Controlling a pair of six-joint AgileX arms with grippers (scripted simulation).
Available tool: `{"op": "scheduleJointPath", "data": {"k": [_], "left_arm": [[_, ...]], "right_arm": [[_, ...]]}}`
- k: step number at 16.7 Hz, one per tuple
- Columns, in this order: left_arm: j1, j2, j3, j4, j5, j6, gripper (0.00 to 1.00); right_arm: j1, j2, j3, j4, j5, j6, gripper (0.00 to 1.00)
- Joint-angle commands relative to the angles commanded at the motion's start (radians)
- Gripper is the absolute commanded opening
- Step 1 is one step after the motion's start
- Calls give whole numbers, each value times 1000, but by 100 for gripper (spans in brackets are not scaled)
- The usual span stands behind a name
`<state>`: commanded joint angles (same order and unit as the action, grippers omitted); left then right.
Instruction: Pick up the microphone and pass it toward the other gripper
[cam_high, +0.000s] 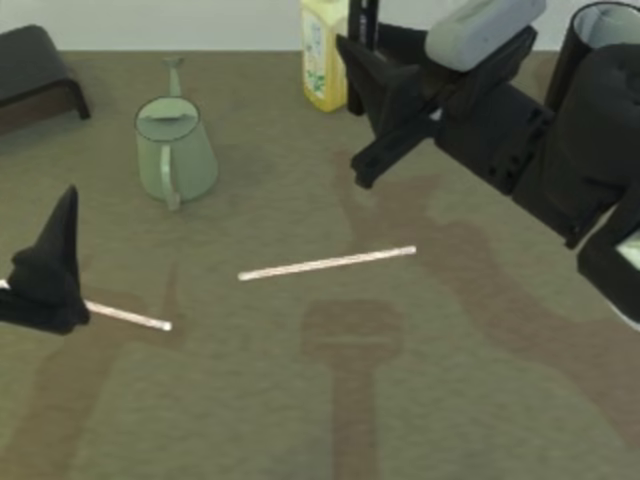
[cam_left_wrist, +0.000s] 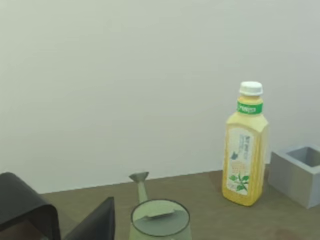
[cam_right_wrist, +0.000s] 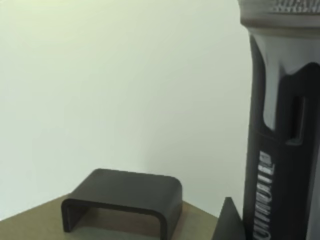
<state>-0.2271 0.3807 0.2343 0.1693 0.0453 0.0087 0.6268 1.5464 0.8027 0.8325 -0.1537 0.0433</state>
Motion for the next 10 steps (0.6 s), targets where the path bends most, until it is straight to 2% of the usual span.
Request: {"op": "scheduleJointPath", "data": {"k": [6, 10], "left_arm": [[-242, 468, 269, 199, 48, 12, 100], [-356, 669, 390, 288, 70, 20, 100]], "right_arm": [[0, 0, 0, 0, 0, 0, 0], [0, 0, 0, 0, 0, 0, 0]]}}
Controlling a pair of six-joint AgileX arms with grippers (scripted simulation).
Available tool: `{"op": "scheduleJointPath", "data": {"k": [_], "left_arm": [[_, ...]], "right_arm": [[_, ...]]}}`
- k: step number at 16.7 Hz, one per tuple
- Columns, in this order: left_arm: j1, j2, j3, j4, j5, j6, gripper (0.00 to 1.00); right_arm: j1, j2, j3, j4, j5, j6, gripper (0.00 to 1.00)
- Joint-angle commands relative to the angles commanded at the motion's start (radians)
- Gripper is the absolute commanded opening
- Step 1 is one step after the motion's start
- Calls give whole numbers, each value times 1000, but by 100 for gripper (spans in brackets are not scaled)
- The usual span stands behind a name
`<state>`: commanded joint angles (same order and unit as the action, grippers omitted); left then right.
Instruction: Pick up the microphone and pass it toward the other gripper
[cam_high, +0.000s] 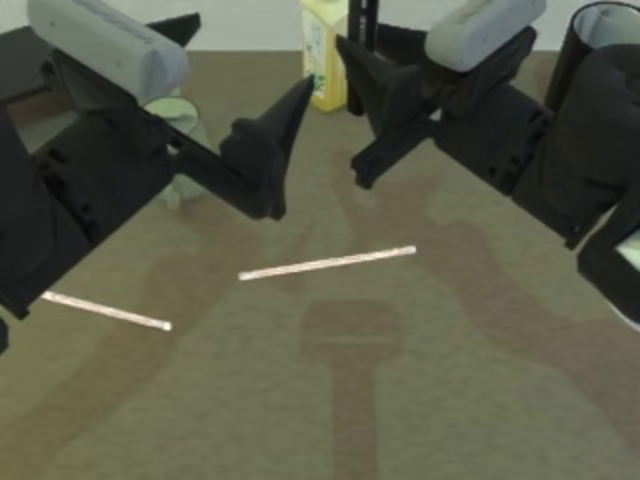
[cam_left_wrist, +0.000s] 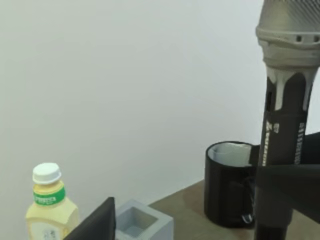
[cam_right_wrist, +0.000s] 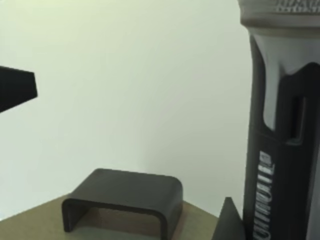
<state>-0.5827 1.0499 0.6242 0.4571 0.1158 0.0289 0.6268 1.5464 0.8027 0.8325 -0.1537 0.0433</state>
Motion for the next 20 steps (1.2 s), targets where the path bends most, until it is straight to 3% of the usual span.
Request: {"op": "scheduleJointPath", "data": {"k": [9, 20], "left_arm": [[-32, 66, 44, 27, 5, 3, 100], [-73, 471, 351, 124, -27, 6, 100]], "right_arm": [[0, 0, 0, 0, 0, 0, 0], [0, 0, 0, 0, 0, 0, 0]]}}
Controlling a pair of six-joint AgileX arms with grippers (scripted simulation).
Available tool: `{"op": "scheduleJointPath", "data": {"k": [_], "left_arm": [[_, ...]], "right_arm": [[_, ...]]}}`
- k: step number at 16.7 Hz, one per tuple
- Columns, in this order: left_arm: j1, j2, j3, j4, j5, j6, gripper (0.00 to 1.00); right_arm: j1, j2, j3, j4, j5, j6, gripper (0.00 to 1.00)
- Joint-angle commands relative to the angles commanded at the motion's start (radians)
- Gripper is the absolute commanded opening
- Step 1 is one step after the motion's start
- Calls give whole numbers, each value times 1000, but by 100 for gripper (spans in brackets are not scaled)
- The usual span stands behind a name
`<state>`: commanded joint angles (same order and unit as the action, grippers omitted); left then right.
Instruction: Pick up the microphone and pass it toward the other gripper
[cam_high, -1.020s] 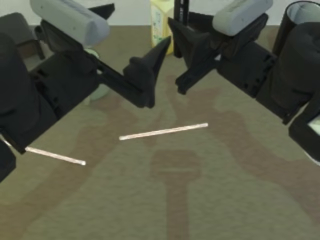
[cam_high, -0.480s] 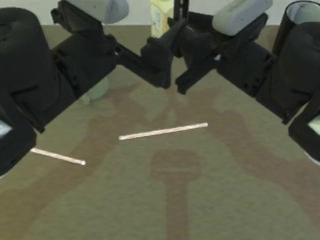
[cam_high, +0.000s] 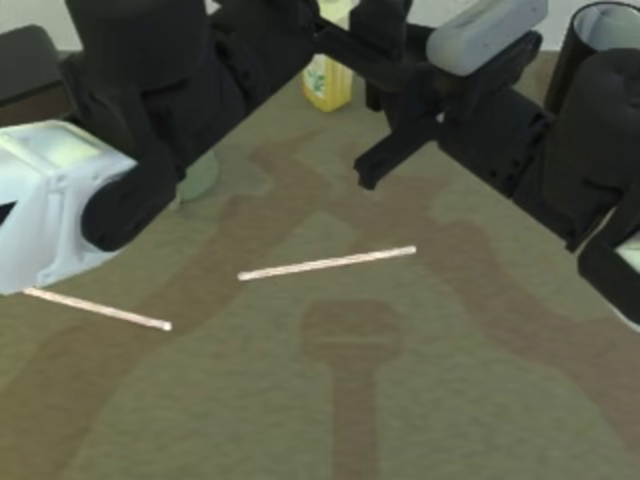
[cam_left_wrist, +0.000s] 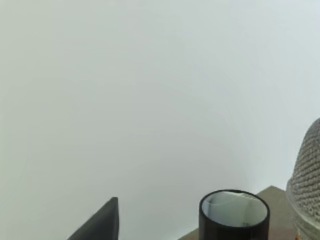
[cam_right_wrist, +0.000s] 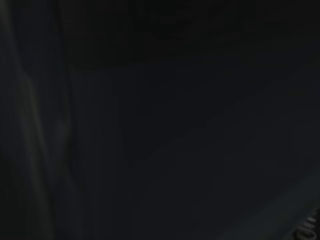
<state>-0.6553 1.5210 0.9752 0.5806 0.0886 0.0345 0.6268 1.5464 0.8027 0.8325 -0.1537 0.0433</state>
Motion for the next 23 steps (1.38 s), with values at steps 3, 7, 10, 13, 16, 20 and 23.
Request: {"op": "scheduleJointPath", "data": {"k": [3, 7, 10, 13, 16, 20, 23], "left_arm": [[0, 0, 0, 0, 0, 0, 100], [0, 0, 0, 0, 0, 0, 70], [0, 0, 0, 0, 0, 0, 47], [0, 0, 0, 0, 0, 0, 25], [0, 0, 0, 0, 0, 0, 2], [0, 0, 0, 0, 0, 0, 0], [0, 0, 0, 0, 0, 0, 0]], "right_arm": [[0, 0, 0, 0, 0, 0, 0], [0, 0, 0, 0, 0, 0, 0], [0, 0, 0, 0, 0, 0, 0], [0, 0, 0, 0, 0, 0, 0], [0, 0, 0, 0, 0, 0, 0], [0, 0, 0, 0, 0, 0, 0], [0, 0, 0, 0, 0, 0, 0]]}}
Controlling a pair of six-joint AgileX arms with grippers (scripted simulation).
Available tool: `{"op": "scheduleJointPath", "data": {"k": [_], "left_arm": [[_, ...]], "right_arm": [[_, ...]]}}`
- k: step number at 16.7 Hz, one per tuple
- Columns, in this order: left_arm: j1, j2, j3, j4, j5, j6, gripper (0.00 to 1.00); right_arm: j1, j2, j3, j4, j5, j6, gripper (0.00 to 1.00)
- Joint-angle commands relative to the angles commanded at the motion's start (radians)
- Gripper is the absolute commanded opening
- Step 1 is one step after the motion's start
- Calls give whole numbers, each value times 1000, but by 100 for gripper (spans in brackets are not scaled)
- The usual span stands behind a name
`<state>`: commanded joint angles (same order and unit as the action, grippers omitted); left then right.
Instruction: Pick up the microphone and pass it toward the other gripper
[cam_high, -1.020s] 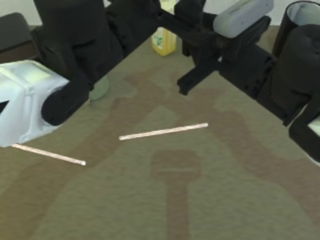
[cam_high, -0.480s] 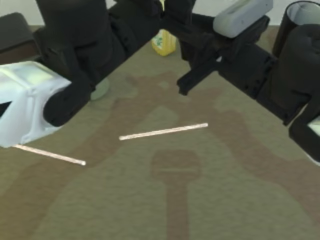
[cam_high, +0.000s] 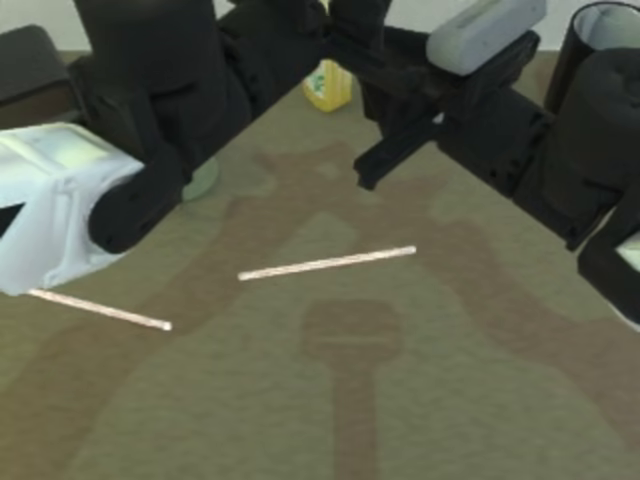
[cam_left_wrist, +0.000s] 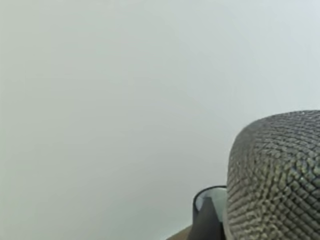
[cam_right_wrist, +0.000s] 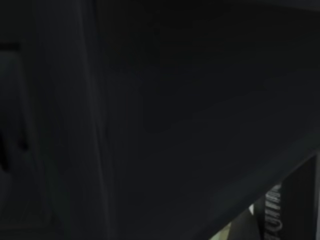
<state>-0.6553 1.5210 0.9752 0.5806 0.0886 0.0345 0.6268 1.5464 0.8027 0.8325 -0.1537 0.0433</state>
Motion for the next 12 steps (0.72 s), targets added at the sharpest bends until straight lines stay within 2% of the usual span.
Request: {"op": "scheduleJointPath", "data": {"k": [2, 12], "left_arm": [[0, 0, 0, 0, 0, 0, 0], [0, 0, 0, 0, 0, 0, 0]], "right_arm": [[0, 0, 0, 0, 0, 0, 0], [0, 0, 0, 0, 0, 0, 75]]}}
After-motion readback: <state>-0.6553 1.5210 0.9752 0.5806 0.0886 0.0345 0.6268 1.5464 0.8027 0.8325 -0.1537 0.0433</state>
